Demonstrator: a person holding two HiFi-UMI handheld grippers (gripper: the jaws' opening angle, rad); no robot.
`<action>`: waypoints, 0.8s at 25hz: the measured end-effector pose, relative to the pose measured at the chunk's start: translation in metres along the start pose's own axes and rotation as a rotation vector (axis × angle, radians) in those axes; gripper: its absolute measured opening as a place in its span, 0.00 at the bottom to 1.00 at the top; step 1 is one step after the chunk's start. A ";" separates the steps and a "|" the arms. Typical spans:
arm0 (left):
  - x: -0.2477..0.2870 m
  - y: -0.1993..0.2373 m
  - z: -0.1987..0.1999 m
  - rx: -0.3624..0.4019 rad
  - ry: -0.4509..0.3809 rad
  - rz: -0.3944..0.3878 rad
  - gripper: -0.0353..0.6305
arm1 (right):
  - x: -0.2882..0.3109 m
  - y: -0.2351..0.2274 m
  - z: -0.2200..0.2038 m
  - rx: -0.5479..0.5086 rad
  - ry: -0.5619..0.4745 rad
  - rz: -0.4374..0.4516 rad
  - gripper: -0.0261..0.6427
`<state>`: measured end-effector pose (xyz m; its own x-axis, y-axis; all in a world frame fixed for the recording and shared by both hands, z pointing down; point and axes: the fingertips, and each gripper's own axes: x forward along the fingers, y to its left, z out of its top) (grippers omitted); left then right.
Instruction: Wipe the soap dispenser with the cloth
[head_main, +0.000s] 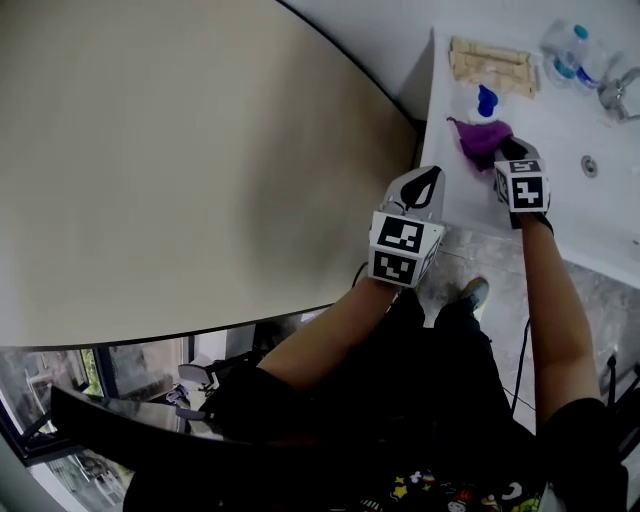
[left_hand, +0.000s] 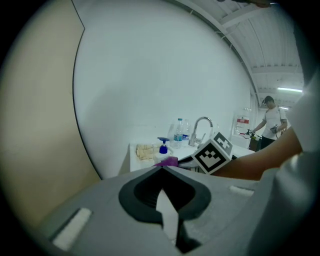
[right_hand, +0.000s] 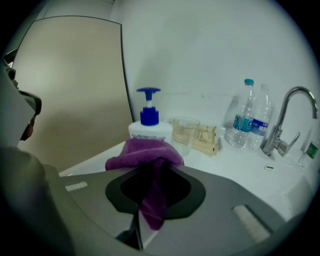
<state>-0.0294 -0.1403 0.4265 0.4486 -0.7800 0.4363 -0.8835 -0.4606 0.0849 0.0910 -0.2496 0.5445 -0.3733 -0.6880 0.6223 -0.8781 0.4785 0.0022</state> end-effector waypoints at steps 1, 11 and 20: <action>0.002 0.000 0.004 0.000 -0.011 -0.006 0.06 | -0.005 -0.002 0.011 -0.006 -0.021 -0.008 0.16; 0.005 0.010 0.021 -0.019 -0.044 -0.022 0.06 | -0.061 0.017 0.111 -0.017 -0.259 -0.042 0.16; -0.001 0.031 0.011 -0.032 -0.036 -0.044 0.06 | -0.046 0.060 0.111 -0.059 -0.243 -0.035 0.16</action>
<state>-0.0562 -0.1585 0.4184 0.4910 -0.7746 0.3986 -0.8666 -0.4812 0.1323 0.0223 -0.2499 0.4296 -0.4108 -0.8122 0.4143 -0.8751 0.4787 0.0706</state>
